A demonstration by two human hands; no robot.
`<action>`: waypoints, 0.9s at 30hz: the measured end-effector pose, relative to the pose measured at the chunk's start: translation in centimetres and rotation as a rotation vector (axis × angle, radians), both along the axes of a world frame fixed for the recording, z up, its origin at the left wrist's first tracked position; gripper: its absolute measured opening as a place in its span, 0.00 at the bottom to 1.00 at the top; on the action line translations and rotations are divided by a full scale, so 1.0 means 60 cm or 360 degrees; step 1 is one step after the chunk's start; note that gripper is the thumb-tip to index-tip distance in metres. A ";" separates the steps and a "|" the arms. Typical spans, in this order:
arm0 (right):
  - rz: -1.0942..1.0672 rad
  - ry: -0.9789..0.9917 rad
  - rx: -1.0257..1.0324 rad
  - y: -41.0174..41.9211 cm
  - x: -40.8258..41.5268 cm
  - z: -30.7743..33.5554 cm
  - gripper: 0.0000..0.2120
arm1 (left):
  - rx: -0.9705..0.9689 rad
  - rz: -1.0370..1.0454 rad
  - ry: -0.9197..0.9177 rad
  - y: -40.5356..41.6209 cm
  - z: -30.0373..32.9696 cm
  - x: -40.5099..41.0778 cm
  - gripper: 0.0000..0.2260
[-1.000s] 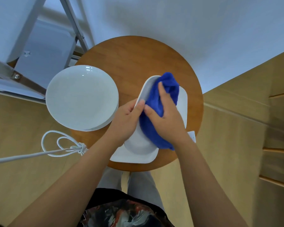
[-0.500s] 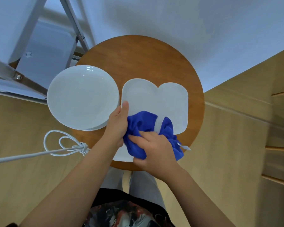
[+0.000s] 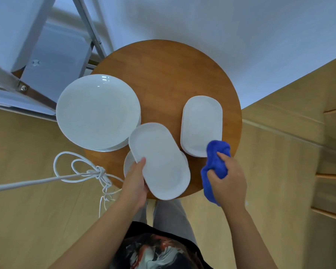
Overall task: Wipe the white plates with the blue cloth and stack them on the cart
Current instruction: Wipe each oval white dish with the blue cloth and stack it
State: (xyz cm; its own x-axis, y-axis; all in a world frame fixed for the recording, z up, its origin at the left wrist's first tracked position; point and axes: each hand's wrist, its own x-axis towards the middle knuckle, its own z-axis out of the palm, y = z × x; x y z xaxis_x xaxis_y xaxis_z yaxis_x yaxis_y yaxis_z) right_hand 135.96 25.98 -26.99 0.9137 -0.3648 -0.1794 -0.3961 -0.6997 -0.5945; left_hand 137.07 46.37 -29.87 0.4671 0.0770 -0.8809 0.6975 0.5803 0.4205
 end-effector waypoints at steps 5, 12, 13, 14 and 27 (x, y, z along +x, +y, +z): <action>-0.0027 0.0000 0.0058 -0.026 0.019 0.013 0.21 | -0.0204 0.0301 0.0211 -0.029 -0.022 -0.058 0.13; 0.0105 0.0021 0.0106 -0.018 0.022 0.002 0.20 | -0.0146 0.0456 0.0403 -0.042 -0.051 -0.064 0.20; 0.0120 0.0025 0.0107 -0.017 0.022 0.000 0.20 | -0.0113 0.0404 0.0430 -0.046 -0.055 -0.063 0.20; 0.0133 0.0030 0.0108 -0.015 0.021 -0.002 0.20 | -0.0067 0.0324 0.0452 -0.049 -0.058 -0.061 0.20; 0.0133 0.0138 0.0241 -0.023 0.041 -0.005 0.19 | 0.0122 -0.0231 0.0727 -0.050 -0.094 -0.062 0.15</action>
